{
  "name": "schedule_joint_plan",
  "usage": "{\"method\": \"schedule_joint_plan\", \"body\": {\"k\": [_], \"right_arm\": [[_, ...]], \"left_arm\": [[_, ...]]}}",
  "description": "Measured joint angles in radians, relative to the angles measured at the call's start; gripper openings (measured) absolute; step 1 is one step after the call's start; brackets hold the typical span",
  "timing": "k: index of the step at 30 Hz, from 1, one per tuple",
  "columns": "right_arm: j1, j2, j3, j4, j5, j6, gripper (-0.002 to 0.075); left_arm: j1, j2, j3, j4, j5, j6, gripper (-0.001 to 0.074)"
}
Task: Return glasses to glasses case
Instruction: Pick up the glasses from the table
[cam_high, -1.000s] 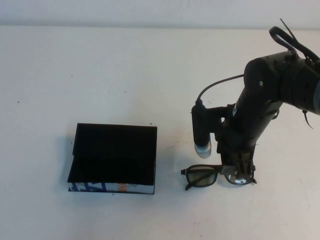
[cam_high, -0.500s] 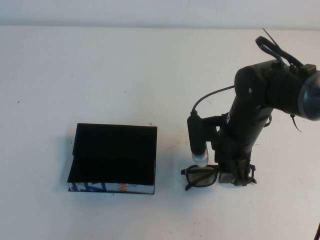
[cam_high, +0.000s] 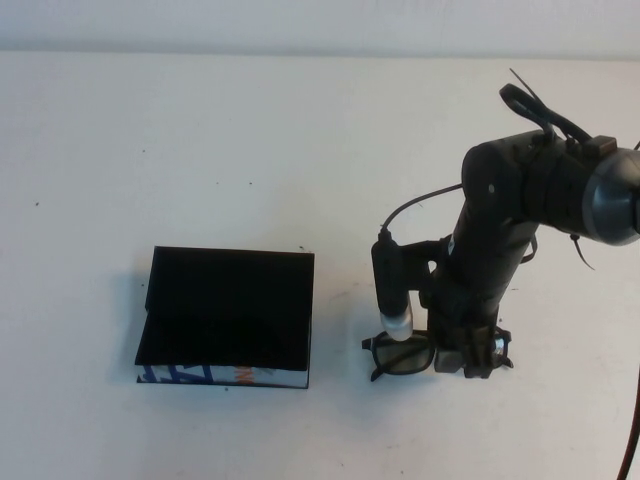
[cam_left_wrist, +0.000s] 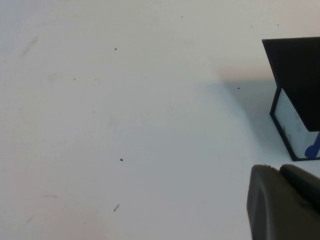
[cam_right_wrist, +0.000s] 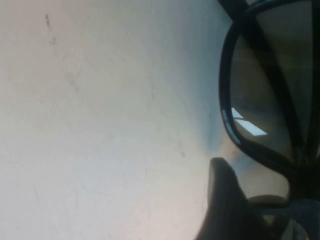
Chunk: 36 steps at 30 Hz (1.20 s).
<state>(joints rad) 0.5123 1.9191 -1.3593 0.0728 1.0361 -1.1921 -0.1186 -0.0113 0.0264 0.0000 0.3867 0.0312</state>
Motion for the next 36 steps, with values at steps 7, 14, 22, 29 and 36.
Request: {"method": "schedule_joint_plan", "body": {"k": [7,14,22,29,36], "right_arm": [[0.008,0.000,0.000,0.005,0.002,0.000,0.0262],[0.008,0.000,0.000,-0.016,0.034,0.021,0.0193],[0.008,0.000,0.000,-0.028,0.051,0.044,0.0161],[0.008,0.000,0.000,-0.026,0.053,0.074,0.0047],[0.080,-0.018,-0.131,-0.030,0.161,0.194,0.0046]], "left_arm": [[0.000,0.000,0.000,0.000,0.000,0.000,-0.0004],[0.000,0.000,0.000,0.000,0.000,0.000,-0.0004],[0.000,0.000,0.000,0.000,0.000,0.000,-0.0004],[0.000,0.000,0.000,0.000,0.000,0.000,-0.0004],[0.000,0.000,0.000,0.000,0.000,0.000,-0.0004]]}}
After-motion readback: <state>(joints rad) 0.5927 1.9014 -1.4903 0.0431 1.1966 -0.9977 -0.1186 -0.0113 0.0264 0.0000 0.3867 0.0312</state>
